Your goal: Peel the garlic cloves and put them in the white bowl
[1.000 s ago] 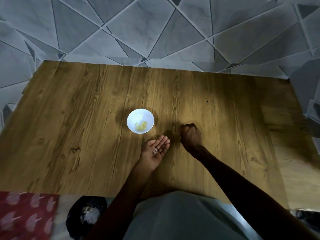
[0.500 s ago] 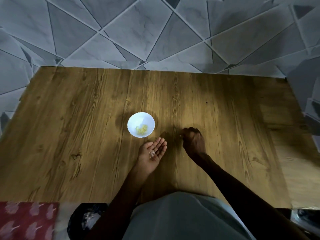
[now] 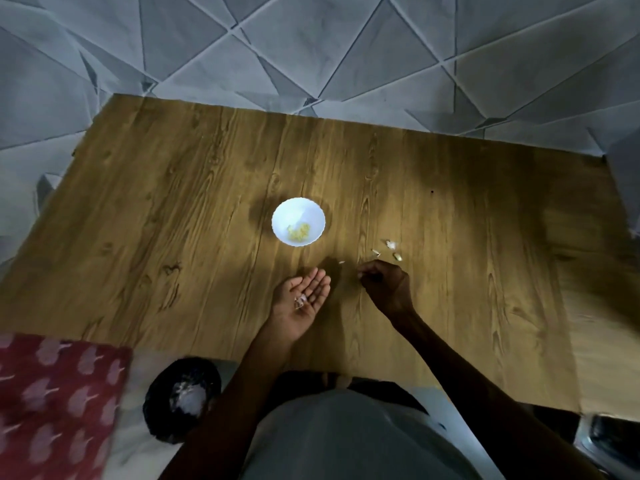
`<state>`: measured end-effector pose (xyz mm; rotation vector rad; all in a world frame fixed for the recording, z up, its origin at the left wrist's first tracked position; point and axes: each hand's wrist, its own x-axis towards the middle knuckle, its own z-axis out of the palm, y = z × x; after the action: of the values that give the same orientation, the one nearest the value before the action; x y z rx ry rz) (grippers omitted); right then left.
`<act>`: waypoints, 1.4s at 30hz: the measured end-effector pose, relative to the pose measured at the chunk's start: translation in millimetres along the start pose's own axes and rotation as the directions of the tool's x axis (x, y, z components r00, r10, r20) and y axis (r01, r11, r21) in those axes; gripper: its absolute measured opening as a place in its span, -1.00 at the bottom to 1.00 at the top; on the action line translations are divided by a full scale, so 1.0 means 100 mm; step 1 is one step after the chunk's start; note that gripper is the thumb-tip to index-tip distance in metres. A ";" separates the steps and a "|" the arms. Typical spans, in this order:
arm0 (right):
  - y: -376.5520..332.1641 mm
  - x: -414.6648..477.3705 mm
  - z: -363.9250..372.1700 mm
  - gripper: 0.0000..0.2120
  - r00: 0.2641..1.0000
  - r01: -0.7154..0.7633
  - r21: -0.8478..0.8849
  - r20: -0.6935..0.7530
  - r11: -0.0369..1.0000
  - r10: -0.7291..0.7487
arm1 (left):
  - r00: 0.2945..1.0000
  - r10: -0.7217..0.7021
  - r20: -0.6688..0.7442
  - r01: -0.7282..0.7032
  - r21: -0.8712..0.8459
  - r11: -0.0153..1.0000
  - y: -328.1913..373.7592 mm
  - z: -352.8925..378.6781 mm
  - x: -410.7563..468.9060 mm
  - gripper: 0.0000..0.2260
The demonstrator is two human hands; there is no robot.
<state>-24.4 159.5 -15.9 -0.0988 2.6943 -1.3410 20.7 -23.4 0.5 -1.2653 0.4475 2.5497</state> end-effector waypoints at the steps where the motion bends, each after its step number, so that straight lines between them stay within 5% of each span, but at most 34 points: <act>1: -0.05 -0.04 0.03 -0.90 1.000 -0.002 0.022 0.010 1.000 0.002 | 1.000 0.007 -0.007 -0.007 -0.008 1.000 0.01 -0.04 -0.03 -0.68; 5: -0.39 -0.24 0.30 -0.87 0.986 -0.030 0.144 0.164 0.989 0.006 | 0.996 0.086 -0.020 -0.087 -0.086 0.992 0.11 -0.30 -0.20 -0.68; 9: -0.90 -0.50 0.63 -0.87 0.948 0.078 0.220 0.285 0.972 -0.141 | 0.986 0.155 -0.065 -0.166 -0.233 0.958 0.31 -0.64 -0.48 -0.67; 20: -2.01 -1.61 2.50 -0.87 0.692 0.125 0.247 0.672 0.961 -0.263 | 0.926 0.304 -0.224 -0.378 -0.560 0.738 1.05 -2.66 -1.33 -0.69; 24: -2.16 -2.04 3.45 -0.76 0.647 0.123 0.215 0.723 0.969 -0.242 | 0.900 0.280 -0.334 -0.426 -0.539 0.727 1.41 -3.61 -1.36 -0.68; 32: -0.88 -2.77 5.76 -0.78 0.627 0.076 0.107 0.768 0.991 -0.131 | 0.912 0.177 -0.371 -0.375 -0.573 0.729 1.92 -6.06 0.14 -0.59; 35: -0.24 -2.92 6.44 -0.75 0.542 -0.026 0.088 0.838 0.996 -0.060 | 0.898 0.168 -0.407 -0.387 -0.547 0.742 1.93 -6.83 0.88 -0.53; 37: 0.21 -2.96 6.95 -0.71 0.491 -0.235 0.039 0.867 0.971 0.084 | 0.895 0.170 -0.413 -0.398 -0.566 0.722 1.86 -7.30 1.38 -0.49; 42: 1.15 -2.68 8.12 -0.59 0.316 -0.405 -0.262 0.859 0.876 0.403 | 0.885 0.100 -0.455 -0.338 -0.479 0.810 1.65 -7.81 2.16 -0.43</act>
<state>358.8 -381.2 -568.3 -0.0903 1.5931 -0.7489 399.3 -454.1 -595.1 -2.0944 -0.0986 2.7030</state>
